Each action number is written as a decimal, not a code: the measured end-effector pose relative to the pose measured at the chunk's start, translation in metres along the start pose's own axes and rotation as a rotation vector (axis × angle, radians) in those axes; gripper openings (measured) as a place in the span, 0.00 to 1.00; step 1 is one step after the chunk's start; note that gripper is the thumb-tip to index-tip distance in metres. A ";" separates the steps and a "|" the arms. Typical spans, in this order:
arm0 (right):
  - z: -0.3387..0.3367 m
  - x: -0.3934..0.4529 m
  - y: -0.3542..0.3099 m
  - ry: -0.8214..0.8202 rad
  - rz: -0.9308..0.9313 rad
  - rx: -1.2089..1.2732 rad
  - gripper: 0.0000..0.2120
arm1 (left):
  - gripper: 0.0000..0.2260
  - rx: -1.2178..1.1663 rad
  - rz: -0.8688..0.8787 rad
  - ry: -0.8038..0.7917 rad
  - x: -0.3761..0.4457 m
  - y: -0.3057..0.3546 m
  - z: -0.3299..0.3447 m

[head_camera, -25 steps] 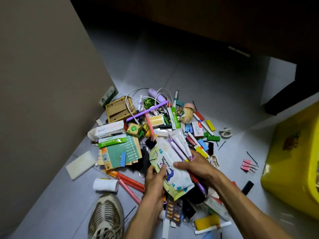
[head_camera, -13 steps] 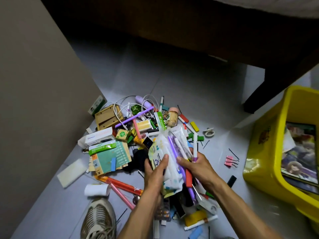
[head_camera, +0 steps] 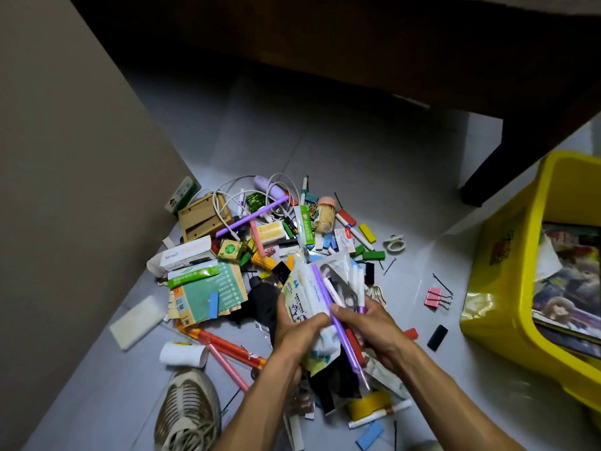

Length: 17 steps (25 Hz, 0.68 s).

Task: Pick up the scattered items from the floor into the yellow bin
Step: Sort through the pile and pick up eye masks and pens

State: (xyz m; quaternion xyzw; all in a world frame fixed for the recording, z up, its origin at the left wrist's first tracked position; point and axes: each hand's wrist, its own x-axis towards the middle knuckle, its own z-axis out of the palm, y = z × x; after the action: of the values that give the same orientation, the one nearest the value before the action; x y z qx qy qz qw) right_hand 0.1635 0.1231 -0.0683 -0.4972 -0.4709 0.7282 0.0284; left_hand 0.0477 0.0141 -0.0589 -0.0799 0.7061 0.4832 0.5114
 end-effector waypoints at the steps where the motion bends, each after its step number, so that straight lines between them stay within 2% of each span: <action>1: 0.000 0.001 -0.002 0.028 -0.018 0.018 0.16 | 0.52 -0.016 0.010 -0.006 -0.002 0.000 -0.004; 5: -0.005 -0.005 -0.014 0.135 -0.070 -0.046 0.09 | 0.53 -0.042 0.037 -0.009 -0.011 0.009 -0.025; 12: -0.025 -0.048 -0.045 0.081 -0.176 0.122 0.10 | 0.49 -0.049 0.127 -0.118 -0.045 0.038 -0.018; 17: -0.048 -0.084 -0.066 0.108 -0.239 0.240 0.09 | 0.38 -0.259 0.235 -0.196 -0.073 0.054 -0.002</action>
State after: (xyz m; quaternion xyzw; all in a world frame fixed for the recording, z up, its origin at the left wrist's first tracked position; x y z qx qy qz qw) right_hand 0.2138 0.1490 0.0346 -0.4691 -0.4340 0.7429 0.1993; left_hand 0.0475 0.0125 0.0324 -0.0146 0.5894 0.6317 0.5034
